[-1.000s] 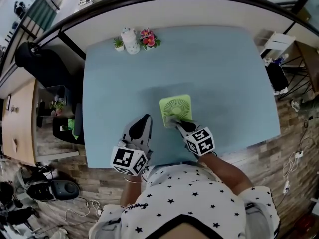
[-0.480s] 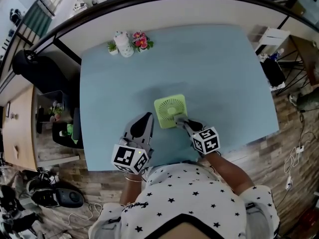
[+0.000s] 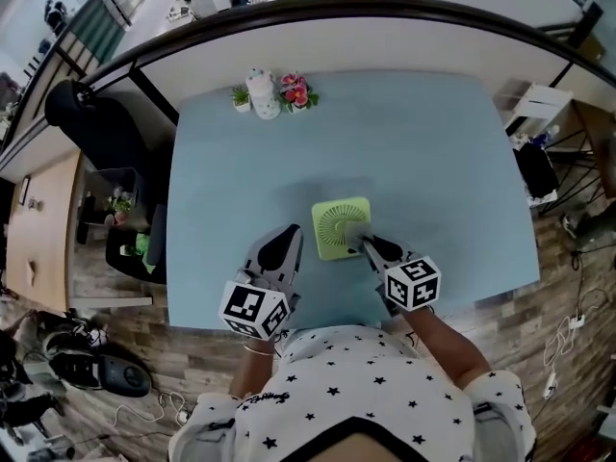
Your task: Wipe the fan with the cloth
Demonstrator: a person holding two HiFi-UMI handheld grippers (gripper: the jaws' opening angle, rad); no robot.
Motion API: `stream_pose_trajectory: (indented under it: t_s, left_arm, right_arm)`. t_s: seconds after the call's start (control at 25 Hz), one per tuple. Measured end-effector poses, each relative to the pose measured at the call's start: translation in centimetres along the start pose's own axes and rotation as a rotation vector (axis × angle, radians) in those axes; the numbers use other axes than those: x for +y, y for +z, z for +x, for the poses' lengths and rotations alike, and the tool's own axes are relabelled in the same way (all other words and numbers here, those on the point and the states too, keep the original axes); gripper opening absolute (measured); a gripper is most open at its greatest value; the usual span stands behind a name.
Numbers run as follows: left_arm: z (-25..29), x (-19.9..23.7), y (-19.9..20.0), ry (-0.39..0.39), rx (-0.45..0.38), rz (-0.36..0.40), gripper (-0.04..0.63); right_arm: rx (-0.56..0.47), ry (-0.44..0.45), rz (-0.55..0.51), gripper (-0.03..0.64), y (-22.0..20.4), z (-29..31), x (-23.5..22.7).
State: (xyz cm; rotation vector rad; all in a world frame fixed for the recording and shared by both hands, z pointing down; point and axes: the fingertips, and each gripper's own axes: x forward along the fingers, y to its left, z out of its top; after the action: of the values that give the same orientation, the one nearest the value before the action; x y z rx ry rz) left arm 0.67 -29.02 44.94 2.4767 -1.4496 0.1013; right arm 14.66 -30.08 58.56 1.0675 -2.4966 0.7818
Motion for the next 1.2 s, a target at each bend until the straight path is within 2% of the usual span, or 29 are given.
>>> stream_pose_trajectory:
  t_s: [0.24, 0.44, 0.6, 1.2]
  left_arm:
    - [-0.9, 0.8, 0.7, 0.034, -0.015, 0.014, 0.032]
    - [-1.1, 0.7, 1.1, 0.046, -0.028, 0.02, 0.032]
    - [-1.1, 0.3, 1.1, 0.04, -0.025, 0.021, 0.032]
    - [-0.7, -1.0, 0.8, 0.015, -0.014, 0.024, 0.032]
  right_arm:
    - [-0.215, 0.017, 0.006, 0.029, 7.6, -1.3, 1.0]
    - [-0.314, 0.049, -0.033, 0.029, 11.3, -2.7, 2.4]
    - [-0.325, 0.071, -0.056, 0.026, 11.6, -2.9, 3.2]
    - [-0.34, 0.06, -0.011, 0.026, 11.2, -4.0, 2.7]
